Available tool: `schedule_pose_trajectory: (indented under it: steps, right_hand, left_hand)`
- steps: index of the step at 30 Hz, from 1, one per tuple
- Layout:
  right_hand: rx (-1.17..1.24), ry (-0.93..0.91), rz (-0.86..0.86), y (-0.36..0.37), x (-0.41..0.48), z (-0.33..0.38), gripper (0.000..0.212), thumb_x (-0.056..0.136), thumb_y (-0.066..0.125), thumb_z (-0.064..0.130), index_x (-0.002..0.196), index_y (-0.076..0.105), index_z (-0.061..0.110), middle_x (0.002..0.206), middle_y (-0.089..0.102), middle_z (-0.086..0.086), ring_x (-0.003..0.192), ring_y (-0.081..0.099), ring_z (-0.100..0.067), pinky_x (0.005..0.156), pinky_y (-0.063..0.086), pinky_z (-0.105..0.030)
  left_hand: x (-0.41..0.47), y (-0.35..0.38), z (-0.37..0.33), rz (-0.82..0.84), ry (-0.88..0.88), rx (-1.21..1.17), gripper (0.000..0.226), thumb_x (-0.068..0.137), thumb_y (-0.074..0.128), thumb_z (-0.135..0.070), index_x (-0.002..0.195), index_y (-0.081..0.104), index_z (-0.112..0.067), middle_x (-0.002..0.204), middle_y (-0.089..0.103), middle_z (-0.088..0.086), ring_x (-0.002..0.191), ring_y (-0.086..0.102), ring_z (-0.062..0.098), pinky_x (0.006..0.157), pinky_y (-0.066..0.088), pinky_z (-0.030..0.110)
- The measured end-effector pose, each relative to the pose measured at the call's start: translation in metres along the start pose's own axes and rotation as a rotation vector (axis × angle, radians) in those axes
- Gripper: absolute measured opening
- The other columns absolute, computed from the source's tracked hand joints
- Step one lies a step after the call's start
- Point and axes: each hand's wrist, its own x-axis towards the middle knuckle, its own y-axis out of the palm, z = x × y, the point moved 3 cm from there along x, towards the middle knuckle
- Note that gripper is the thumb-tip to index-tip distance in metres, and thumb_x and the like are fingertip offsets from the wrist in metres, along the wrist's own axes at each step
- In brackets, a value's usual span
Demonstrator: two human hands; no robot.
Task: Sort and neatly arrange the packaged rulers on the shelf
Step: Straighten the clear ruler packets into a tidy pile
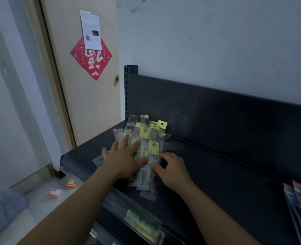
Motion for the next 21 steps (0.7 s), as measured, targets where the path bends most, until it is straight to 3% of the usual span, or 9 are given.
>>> schedule_pose_trajectory:
  steps: [7,14,18,21]
  right_hand:
    - [0.008,0.096,-0.033,0.011,0.018,0.013,0.055,0.09,0.05,0.054,0.139,0.043,0.029,0.147,0.036,0.006,0.133,0.033,-0.022,0.108,0.026,-0.036]
    - [0.127,0.303,-0.131,0.014,0.022,0.027,0.061,0.079,0.063,0.059,0.128,0.05,0.026,0.135,0.043,0.006,0.126,0.039,-0.018,0.107,0.034,-0.037]
    - [0.156,0.327,-0.185,0.018,0.02,0.029,0.042,0.077,0.068,0.055,0.104,0.061,0.024,0.119,0.046,0.008,0.115,0.046,-0.015,0.102,0.04,-0.037]
    - [0.137,0.322,-0.189,0.019,0.022,0.027,0.031,0.078,0.068,0.052,0.087,0.067,0.022,0.129,0.046,0.007,0.12,0.046,-0.015,0.104,0.037,-0.037]
  left_hand:
    - [0.028,0.001,0.022,-0.014,0.097,-0.016,0.078,0.082,0.024,-0.08,0.149,0.002,-0.048,0.162,-0.007,-0.004,0.148,0.002,0.028,0.115,0.005,0.06]
    - [0.031,0.003,0.029,-0.123,0.199,-0.051,0.078,0.084,0.026,-0.078,0.151,0.011,-0.04,0.162,0.002,-0.001,0.148,0.008,0.027,0.117,0.011,0.052]
    - [0.034,-0.005,0.039,-0.187,0.287,-0.132,0.071,0.087,0.038,-0.069,0.147,0.031,-0.031,0.159,0.021,-0.003,0.143,0.026,0.022,0.113,0.026,0.042]
    - [0.03,-0.015,0.05,-0.282,0.324,-0.179,0.06,0.088,0.047,-0.06,0.136,0.048,-0.025,0.147,0.041,-0.003,0.128,0.047,0.018,0.101,0.039,0.035]
